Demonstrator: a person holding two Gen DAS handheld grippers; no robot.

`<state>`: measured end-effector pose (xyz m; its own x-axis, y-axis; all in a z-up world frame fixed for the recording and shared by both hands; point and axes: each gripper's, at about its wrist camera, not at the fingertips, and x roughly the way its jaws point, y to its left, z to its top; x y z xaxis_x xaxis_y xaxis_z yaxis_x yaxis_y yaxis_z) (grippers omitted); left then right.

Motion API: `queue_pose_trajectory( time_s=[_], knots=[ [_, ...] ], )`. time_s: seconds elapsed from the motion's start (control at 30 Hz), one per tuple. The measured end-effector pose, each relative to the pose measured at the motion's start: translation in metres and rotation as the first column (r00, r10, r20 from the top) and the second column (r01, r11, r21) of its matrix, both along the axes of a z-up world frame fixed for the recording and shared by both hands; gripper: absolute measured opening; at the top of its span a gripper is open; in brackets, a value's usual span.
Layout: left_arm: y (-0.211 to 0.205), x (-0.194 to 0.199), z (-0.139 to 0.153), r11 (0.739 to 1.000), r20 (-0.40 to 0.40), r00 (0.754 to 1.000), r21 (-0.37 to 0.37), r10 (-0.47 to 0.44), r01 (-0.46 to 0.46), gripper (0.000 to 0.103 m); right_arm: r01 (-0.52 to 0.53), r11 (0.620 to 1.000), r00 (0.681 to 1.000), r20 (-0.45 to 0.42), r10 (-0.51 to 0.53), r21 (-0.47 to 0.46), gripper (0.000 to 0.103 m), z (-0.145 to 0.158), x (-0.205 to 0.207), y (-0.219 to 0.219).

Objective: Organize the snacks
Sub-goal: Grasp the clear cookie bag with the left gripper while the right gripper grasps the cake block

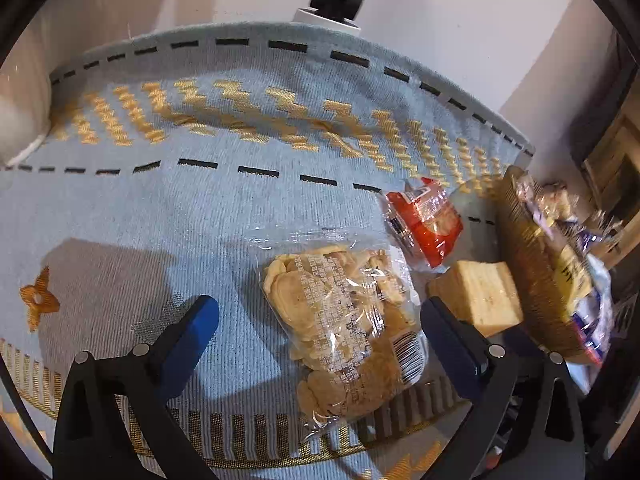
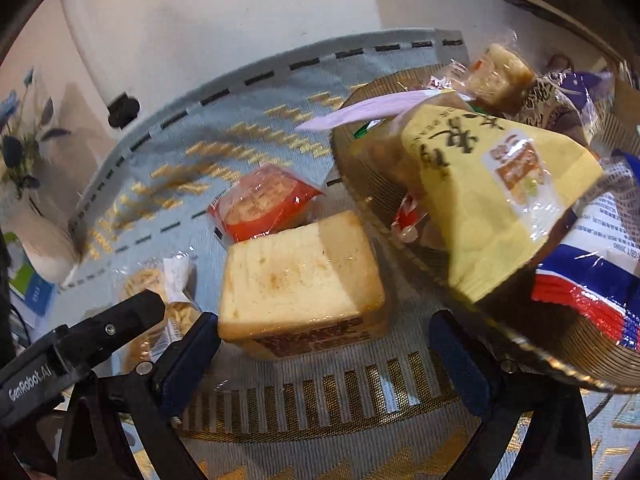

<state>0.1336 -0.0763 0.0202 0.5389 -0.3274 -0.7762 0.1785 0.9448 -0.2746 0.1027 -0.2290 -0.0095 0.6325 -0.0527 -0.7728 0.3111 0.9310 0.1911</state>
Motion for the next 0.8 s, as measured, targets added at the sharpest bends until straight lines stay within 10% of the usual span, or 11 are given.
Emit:
queue_pose_trajectory(
  time_s=[0.4, 0.53, 0.8],
  knots=[
    [0.013, 0.0, 0.001, 1.0, 0.018, 1.0, 0.009, 0.016, -0.016, 0.101, 0.009, 0.999, 1.0, -0.017, -0.009, -0.031, 0.102, 0.001, 0.008, 0.006],
    [0.019, -0.002, 0.001, 0.998, 0.03, 0.999, 0.03, 0.045, -0.046, 0.103, 0.001, 1.0, 1.0, 0.008, -0.001, -0.024, 0.079, 0.008, -0.001, 0.0],
    [0.021, -0.003, 0.001, 0.999, 0.046, 0.998, 0.026, 0.046, -0.047, 0.103, -0.036, 0.999, 0.999, 0.009, 0.036, -0.021, 0.078, 0.01, -0.001, 0.007]
  ],
)
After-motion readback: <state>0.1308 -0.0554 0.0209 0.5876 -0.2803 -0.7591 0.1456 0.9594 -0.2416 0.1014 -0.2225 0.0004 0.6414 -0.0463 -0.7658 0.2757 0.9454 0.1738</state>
